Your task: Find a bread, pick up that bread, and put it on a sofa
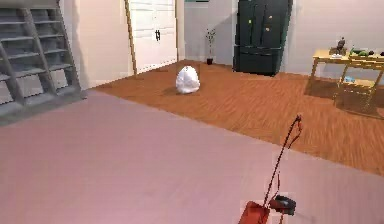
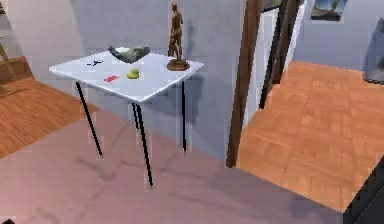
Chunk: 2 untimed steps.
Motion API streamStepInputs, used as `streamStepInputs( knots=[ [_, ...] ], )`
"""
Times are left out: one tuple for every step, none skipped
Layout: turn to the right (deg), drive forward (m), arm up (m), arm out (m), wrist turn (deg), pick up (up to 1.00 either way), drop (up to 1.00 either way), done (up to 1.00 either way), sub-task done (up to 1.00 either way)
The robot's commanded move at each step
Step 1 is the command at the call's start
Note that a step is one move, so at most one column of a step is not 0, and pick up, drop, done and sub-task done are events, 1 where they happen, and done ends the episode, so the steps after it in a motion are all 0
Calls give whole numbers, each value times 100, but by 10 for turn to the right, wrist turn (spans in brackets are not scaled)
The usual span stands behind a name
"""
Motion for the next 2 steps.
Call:
streamStepInputs(
  knots=[
    [450,0,0,0,0,0,0,0,0],
    [420,0,0,0,0,0,0,0,0]
  ],
)
